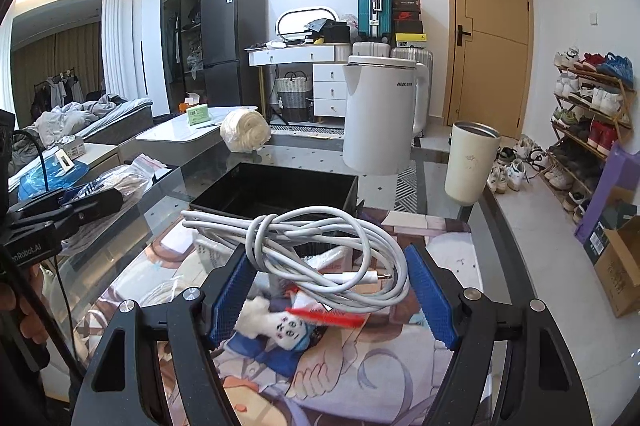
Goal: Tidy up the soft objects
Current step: 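Lift the Adidas bag with the left gripper while the right carries the cable over the box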
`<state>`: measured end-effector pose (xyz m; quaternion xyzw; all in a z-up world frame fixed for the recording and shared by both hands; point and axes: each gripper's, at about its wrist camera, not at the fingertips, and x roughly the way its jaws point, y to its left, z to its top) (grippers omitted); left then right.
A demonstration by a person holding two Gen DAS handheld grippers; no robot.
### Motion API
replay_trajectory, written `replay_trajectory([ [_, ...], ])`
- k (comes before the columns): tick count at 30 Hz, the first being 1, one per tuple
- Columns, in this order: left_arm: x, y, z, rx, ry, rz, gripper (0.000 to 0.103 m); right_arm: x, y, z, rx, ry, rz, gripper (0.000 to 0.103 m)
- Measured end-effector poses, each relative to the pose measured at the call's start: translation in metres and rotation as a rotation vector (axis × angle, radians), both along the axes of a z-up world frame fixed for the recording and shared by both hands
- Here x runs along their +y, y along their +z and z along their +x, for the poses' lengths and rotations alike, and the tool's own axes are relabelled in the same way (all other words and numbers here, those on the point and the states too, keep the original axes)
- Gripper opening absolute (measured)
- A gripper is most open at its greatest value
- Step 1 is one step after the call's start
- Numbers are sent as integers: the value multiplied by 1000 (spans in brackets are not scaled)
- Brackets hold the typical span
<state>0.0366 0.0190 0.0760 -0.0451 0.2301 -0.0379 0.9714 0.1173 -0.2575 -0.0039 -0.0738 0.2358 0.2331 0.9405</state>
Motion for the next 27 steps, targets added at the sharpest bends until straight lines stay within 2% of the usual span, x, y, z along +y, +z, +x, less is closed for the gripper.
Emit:
replay_trajectory([
  [13, -4, 1, 44, 0, 53, 67, 44, 18, 13, 32, -29, -16, -18, 77],
  [27, -5, -12, 89, 77, 53, 71, 44, 48, 8, 75, -32, -14, -125, 77],
])
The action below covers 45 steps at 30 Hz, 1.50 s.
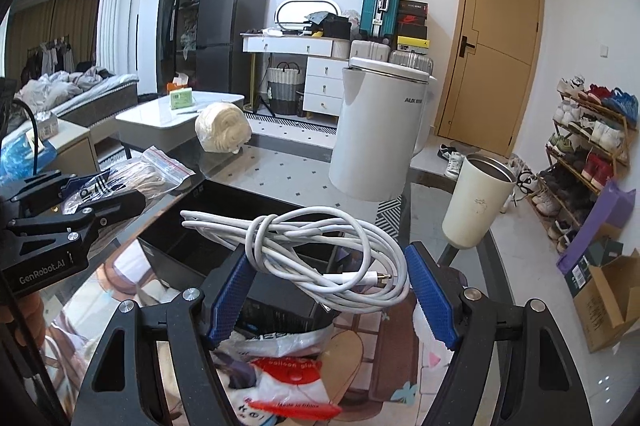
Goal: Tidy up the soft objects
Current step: 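Lift the Adidas bag with the left gripper while the right carries the cable over the box, then lower the Adidas bag into the black box with the left gripper while the right drops the cable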
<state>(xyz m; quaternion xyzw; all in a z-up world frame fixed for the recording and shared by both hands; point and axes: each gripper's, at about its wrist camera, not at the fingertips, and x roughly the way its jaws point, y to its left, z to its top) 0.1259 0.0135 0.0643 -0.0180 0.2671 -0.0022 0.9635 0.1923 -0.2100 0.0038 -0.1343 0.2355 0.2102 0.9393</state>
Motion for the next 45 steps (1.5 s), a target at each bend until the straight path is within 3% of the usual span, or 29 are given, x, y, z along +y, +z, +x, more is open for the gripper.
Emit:
replay_trajectory([
  [21, -4, -15, 45, 69, -43, -28, 44, 38, -23, 44, 7, 53, -156, 77],
  [32, -2, -21, 51, 69, -62, -56, 44, 53, -35, 61, 39, 146, -237, 77],
  [45, -11, -24, 53, 81, -84, -28, 45, 66, -43, 75, 87, 244, -281, 77],
])
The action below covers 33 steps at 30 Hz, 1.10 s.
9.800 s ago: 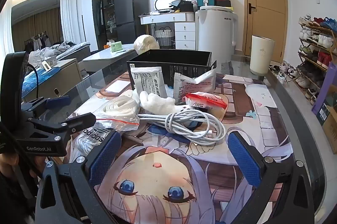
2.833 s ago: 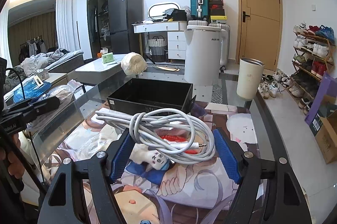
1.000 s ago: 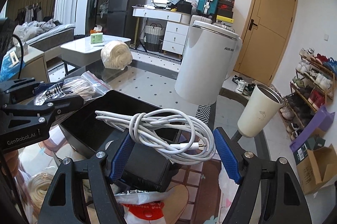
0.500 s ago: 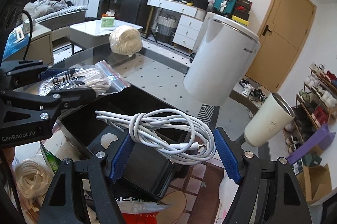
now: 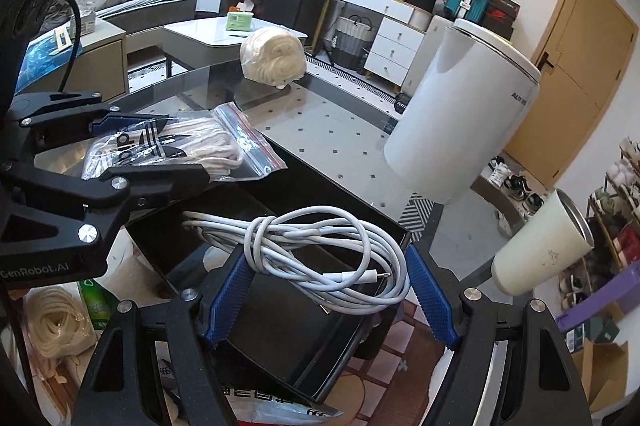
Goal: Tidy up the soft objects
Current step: 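Lower the Adidas bag into the black box with the left gripper while the right drops the cable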
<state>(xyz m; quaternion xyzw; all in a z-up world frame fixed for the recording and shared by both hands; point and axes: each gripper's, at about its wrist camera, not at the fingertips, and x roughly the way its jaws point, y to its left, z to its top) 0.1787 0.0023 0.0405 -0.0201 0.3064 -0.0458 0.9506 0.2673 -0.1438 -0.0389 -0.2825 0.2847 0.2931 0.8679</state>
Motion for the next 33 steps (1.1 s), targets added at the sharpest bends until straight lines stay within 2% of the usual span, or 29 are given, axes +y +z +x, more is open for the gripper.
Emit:
replay_trajectory([
  [5, -2, 0, 0, 0, -12, 8, 46, 3, -1, -1, 29, 37, -11, 79],
  [9, -4, 0, 0, 5, -19, 18, 50, 3, 1, -4, 3, 45, -10, 89],
  [15, -7, 5, -5, -7, -11, 41, 67, -4, 8, -11, -26, 28, 2, 97],
  [17, -7, 7, -8, -7, -4, 44, 75, -8, 11, -16, -35, 15, 18, 100],
  [19, -6, 10, -12, -22, 12, 42, 89, -15, 15, -21, -43, -1, 32, 102],
  [24, -7, 14, -20, -35, 18, 48, 100, -32, 22, -33, -50, -46, 71, 102],
  [33, -7, 19, -43, -46, 76, 76, 103, -58, 23, -57, 4, -122, 178, 102],
])
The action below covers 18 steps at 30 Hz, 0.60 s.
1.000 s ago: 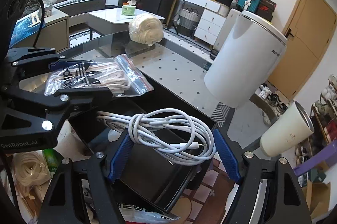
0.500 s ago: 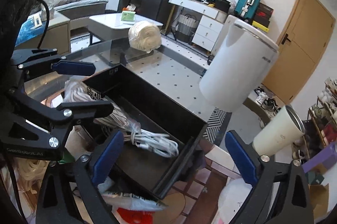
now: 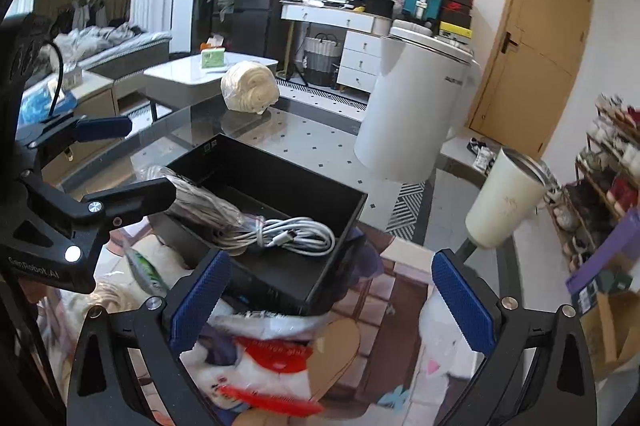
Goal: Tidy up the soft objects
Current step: 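Lower the Adidas bag into the black box with the left gripper while the right drops the cable, then move both grippers back toward the white rope bag and plush bunny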
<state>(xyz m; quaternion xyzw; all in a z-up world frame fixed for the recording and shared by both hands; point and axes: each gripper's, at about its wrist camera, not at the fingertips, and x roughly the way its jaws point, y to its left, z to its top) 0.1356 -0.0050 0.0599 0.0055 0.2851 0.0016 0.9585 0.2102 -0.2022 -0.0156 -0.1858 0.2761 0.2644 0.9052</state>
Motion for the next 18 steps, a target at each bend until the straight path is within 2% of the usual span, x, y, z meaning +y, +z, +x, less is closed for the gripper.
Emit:
replay_trajectory([
  [8, 4, -1, -29, 14, 48, 16, 103, -15, -7, -22, 63, -41, 115, 102],
  [18, 10, -10, -61, 27, 93, 19, 103, -16, -18, -52, 87, -43, 171, 102],
])
